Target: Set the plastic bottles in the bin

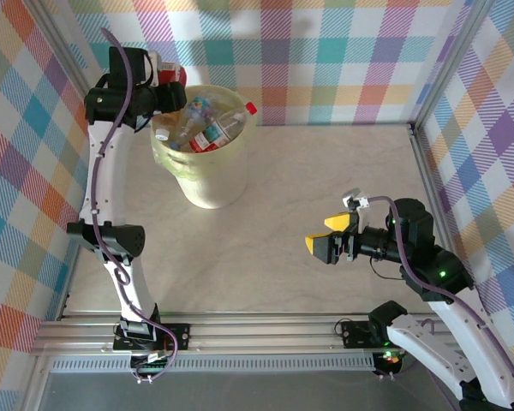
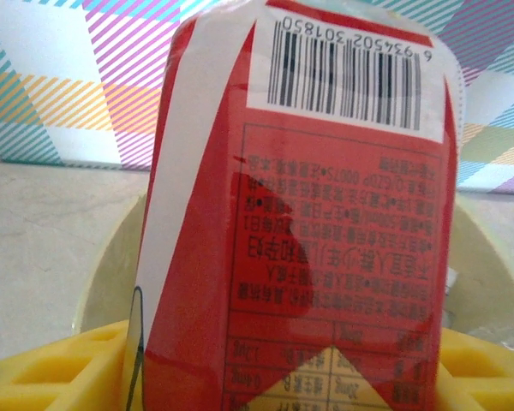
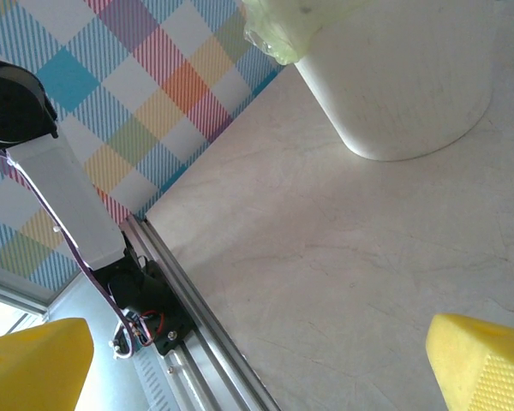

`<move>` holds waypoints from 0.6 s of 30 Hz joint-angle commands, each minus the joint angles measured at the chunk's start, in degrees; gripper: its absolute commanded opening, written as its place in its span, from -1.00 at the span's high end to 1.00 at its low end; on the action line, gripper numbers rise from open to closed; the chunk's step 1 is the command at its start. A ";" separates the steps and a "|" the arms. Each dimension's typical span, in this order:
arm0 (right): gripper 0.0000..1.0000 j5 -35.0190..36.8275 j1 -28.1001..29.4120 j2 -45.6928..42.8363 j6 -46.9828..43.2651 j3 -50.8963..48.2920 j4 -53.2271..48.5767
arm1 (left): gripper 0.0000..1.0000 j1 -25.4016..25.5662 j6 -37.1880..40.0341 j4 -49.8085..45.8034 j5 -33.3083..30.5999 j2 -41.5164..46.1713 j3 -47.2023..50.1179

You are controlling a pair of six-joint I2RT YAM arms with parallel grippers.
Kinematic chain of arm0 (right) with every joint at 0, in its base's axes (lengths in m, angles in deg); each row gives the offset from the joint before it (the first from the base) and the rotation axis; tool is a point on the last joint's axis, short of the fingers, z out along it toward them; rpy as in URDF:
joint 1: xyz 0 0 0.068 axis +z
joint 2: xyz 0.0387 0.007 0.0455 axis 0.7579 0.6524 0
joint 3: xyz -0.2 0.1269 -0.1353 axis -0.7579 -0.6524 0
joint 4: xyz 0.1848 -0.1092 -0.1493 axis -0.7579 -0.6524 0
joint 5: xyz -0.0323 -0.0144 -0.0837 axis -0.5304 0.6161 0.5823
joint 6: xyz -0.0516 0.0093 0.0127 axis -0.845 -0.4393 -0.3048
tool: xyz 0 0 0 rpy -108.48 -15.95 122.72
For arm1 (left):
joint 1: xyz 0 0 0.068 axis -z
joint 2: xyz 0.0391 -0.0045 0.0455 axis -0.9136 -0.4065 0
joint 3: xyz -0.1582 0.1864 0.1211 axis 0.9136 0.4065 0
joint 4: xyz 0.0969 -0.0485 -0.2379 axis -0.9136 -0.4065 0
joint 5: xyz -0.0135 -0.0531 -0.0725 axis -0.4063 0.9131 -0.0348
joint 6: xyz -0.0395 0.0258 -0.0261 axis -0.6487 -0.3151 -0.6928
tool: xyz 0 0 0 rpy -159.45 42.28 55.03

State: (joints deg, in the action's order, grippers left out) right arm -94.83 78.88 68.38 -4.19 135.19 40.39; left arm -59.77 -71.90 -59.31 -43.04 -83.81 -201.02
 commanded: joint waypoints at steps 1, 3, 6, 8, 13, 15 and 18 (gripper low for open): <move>-0.99 -1.40 0.28 -0.71 0.91 -0.16 1.74 | -0.18 -0.13 -4.12 -4.05 1.53 1.04 -1.18; -0.99 -1.58 0.27 -0.71 0.96 0.00 1.63 | -0.19 -0.12 -4.58 -4.35 1.55 0.32 -0.80; -0.99 -1.47 0.28 -1.04 0.87 0.23 1.02 | -0.21 -0.17 -4.68 -4.79 0.87 -0.69 -0.72; -0.99 -1.21 0.28 -1.45 0.88 0.23 0.68 | -0.22 -0.16 -4.76 -5.09 0.45 -1.11 -0.69; -0.99 -1.02 0.29 -1.58 0.93 0.19 0.46 | -0.31 -0.17 -5.58 -6.74 1.03 -2.28 -0.60; -0.99 -1.14 0.28 -1.42 0.90 0.12 0.53 | -0.33 -0.11 -5.73 -7.38 0.79 -2.71 -0.24; -0.99 -1.23 0.29 -1.46 0.86 0.25 0.55 | -0.38 -0.11 -5.64 -7.29 0.10 -2.87 0.32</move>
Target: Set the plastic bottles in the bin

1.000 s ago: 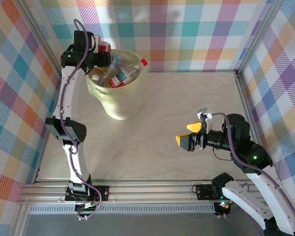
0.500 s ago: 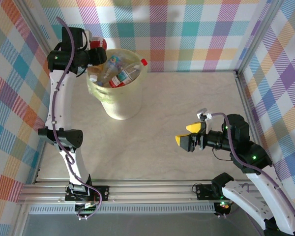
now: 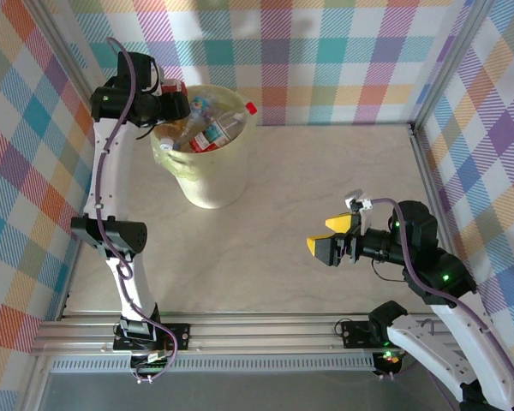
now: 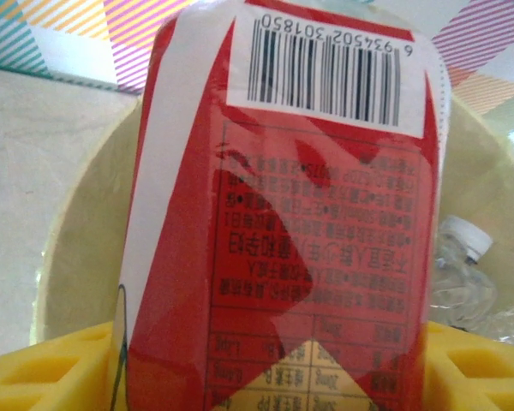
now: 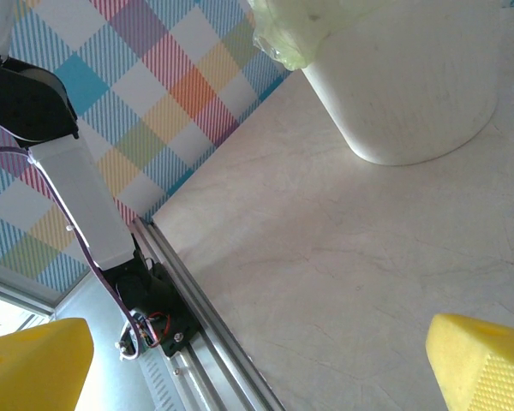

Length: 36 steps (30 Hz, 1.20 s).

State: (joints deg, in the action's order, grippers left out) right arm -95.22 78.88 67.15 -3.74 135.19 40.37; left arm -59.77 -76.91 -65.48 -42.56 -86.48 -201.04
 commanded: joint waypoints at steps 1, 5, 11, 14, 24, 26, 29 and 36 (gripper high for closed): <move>-1.00 -0.78 0.28 -0.28 0.39 0.28 0.49 | -0.40 -0.17 -0.63 -0.95 -0.39 -0.26 0.40; -0.99 -0.65 0.28 -0.39 0.39 0.24 0.31 | -0.51 -0.13 -0.88 -0.12 -0.49 -0.47 0.36; -0.99 -0.52 0.29 -0.63 0.31 0.21 -0.10 | -0.81 -0.17 -1.79 0.76 0.03 -0.22 0.17; -0.99 -0.36 0.28 -0.61 0.30 0.21 -0.04 | -0.91 -0.11 -2.04 0.71 0.36 0.04 -0.09; -0.99 1.17 0.28 -0.32 0.06 -0.32 0.69 | -1.00 -0.10 -1.07 1.01 1.81 3.61 -0.02; -0.99 2.42 0.28 0.21 -0.04 -0.25 1.13 | -1.00 -0.11 0.22 1.64 1.79 5.41 0.95; -0.99 4.93 0.28 1.10 0.18 0.01 3.24 | -1.00 -0.13 1.92 5.83 2.05 10.93 6.03; -0.99 9.47 0.28 2.79 0.21 1.46 9.40 | -1.00 -0.10 4.27 23.69 8.24 30.96 31.04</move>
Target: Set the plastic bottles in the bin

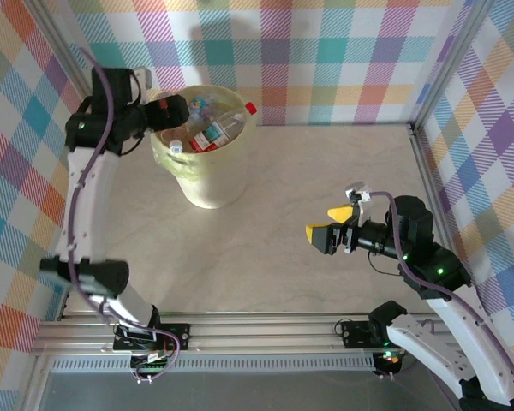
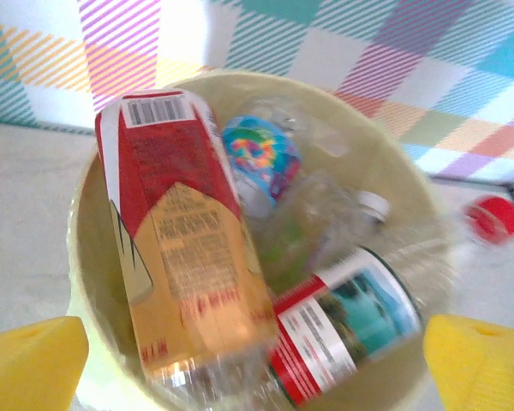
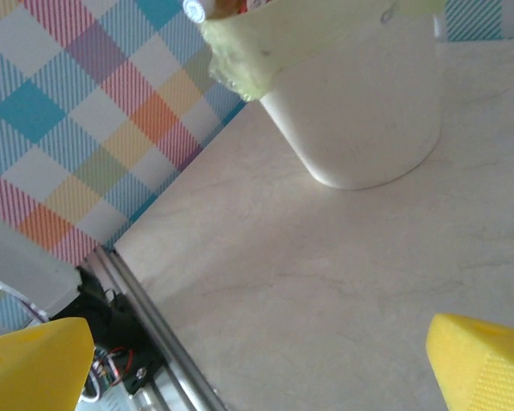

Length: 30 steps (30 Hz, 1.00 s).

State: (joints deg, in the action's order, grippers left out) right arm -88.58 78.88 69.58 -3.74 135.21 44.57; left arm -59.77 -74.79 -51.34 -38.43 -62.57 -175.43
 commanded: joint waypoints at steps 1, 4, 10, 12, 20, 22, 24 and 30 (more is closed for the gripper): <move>-0.99 3.28 0.27 0.67 0.42 1.61 5.85 | -1.00 -0.08 2.20 10.87 4.83 9.48 8.49; -0.99 5.28 0.28 1.40 0.61 1.92 7.88 | -1.00 -0.01 1.90 14.15 6.85 17.28 18.06; -0.99 12.34 0.26 0.93 -3.03 1.19 8.37 | -1.00 0.22 -1.17 20.84 7.88 32.34 37.65; -0.99 15.62 0.28 -1.21 -4.12 -0.99 9.99 | -1.00 0.18 -2.73 19.57 6.95 35.84 41.32; -0.99 25.83 0.28 -7.03 -5.48 -6.81 10.81 | -1.00 0.26 -7.49 21.28 2.86 46.74 58.32; -0.99 28.08 0.28 -6.53 -5.84 -8.15 11.28 | -1.00 0.27 -7.37 23.42 1.25 47.98 62.69; -0.99 29.89 0.28 -5.34 -6.23 -10.53 12.90 | -1.00 0.32 -7.18 25.97 -0.78 48.05 66.47; -0.99 37.16 0.19 -1.55 -9.42 -19.07 22.03 | -1.00 0.28 -4.62 30.04 -10.14 46.60 73.02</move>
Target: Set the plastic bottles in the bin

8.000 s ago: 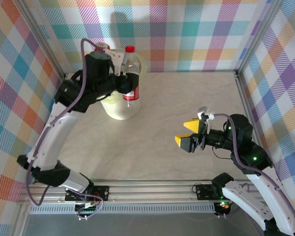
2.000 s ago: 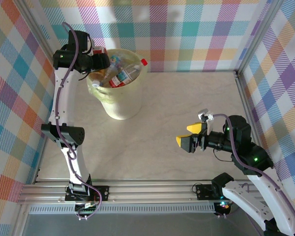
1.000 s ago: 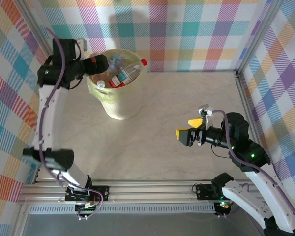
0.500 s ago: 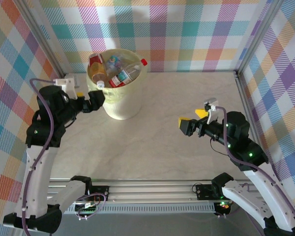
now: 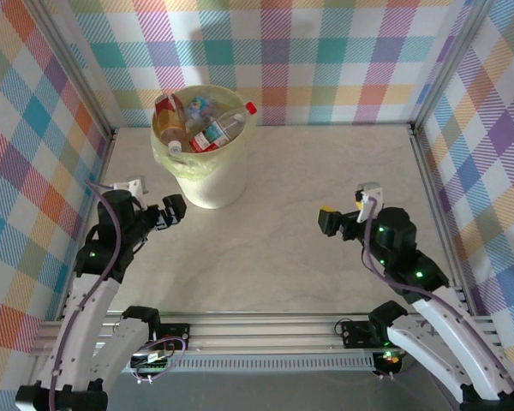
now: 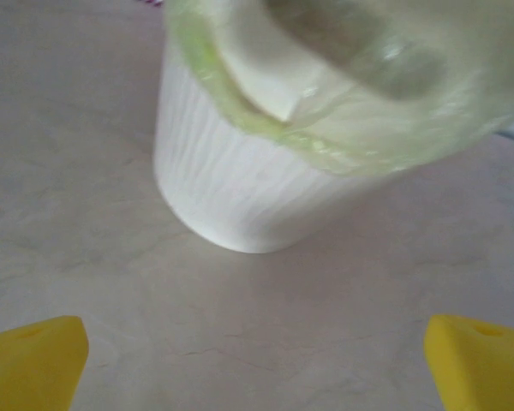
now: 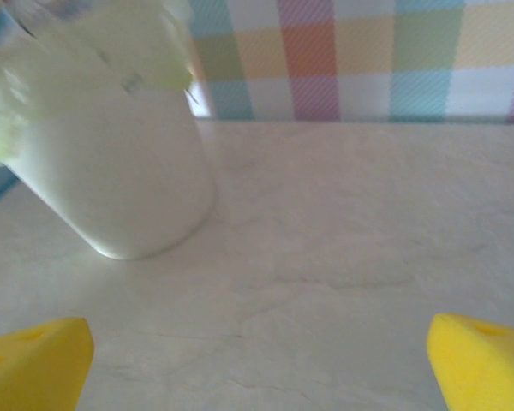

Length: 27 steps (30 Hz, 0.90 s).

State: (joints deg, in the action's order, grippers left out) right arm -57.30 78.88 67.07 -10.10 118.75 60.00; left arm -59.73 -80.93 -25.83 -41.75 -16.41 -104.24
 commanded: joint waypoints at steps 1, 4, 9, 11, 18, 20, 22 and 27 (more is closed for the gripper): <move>-0.99 7.58 0.17 1.45 -3.66 -3.97 8.05 | -1.00 0.30 2.13 5.13 -8.27 0.69 2.88; -0.99 10.72 -0.05 2.44 -6.42 -7.29 11.54 | -1.00 0.29 4.28 8.42 -11.94 2.18 6.81; -0.99 13.32 -1.36 3.88 -7.82 -9.30 13.42 | -1.00 0.24 9.33 18.17 -12.63 3.53 13.72; -0.99 14.45 -2.19 4.87 -8.03 -9.54 13.57 | -1.00 0.23 10.92 20.81 -12.02 3.60 15.80; -0.99 17.20 -9.36 10.94 -7.61 -13.46 19.71 | -1.00 0.22 15.16 31.04 -14.91 3.72 22.92; -0.99 18.37 -11.63 13.09 -6.93 -15.05 22.20 | -1.00 0.23 15.32 34.80 -14.44 3.24 25.17; -0.99 18.99 -13.62 15.27 -6.01 -16.71 24.90 | -1.00 0.29 15.32 39.72 -14.68 2.48 27.56; -0.99 17.45 -17.37 20.68 -5.15 -20.96 34.31 | -1.00 0.22 16.23 50.43 -13.71 -0.21 33.27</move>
State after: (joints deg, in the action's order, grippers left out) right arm -40.08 62.88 85.71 -16.72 99.25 84.74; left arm -59.73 -66.33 13.93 -55.24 -15.60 -73.36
